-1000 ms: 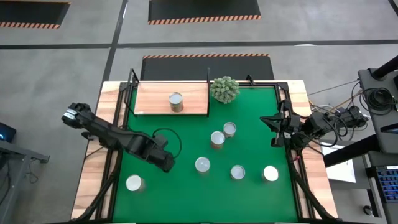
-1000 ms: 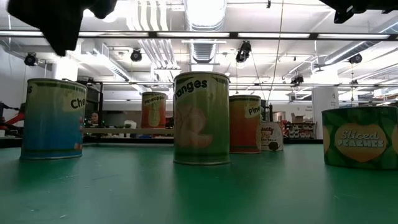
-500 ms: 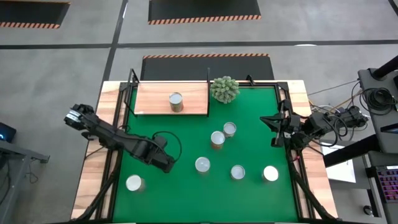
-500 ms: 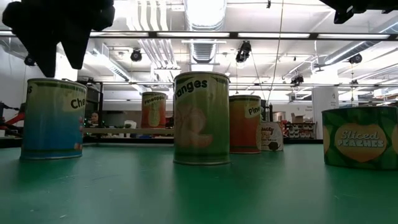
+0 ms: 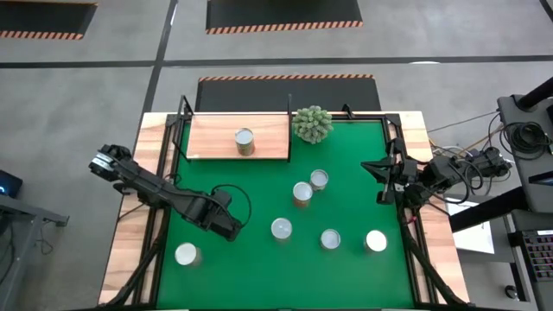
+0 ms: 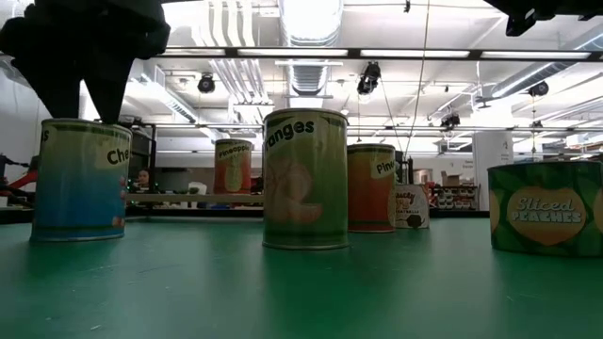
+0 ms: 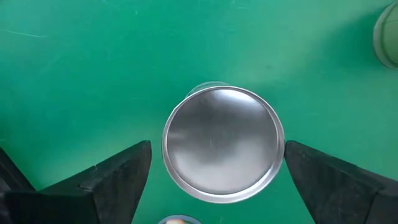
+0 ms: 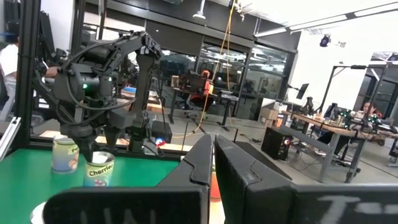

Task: Pick and place cans onto a shelf
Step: Put the left canned cherries on the shelf

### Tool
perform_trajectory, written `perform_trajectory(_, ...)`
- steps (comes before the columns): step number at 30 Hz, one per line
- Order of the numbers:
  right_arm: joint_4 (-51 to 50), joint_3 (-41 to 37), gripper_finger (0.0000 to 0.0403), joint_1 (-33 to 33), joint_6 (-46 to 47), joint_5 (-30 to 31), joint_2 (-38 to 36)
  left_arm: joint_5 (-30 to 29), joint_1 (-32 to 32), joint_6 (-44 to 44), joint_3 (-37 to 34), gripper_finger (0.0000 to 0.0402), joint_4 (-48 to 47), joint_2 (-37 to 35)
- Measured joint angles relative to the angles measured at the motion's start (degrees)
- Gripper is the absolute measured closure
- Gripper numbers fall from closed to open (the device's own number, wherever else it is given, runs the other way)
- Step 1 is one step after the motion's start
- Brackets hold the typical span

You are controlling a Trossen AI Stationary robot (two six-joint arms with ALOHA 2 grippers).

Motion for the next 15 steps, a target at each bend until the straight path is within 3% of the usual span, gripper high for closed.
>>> perform_trajectory(8,0.0,0.0,0.0394,0.0,0.0,0.0,0.0,-0.9,0.0,0.5,-0.9,0.0058,0.8,0.3)
perform_trajectory(15,-0.1,0.0,0.0394,0.0,0.0,0.0,0.0,-1.4,0.0,3.0,-0.9,0.0098,1.1,1.8)
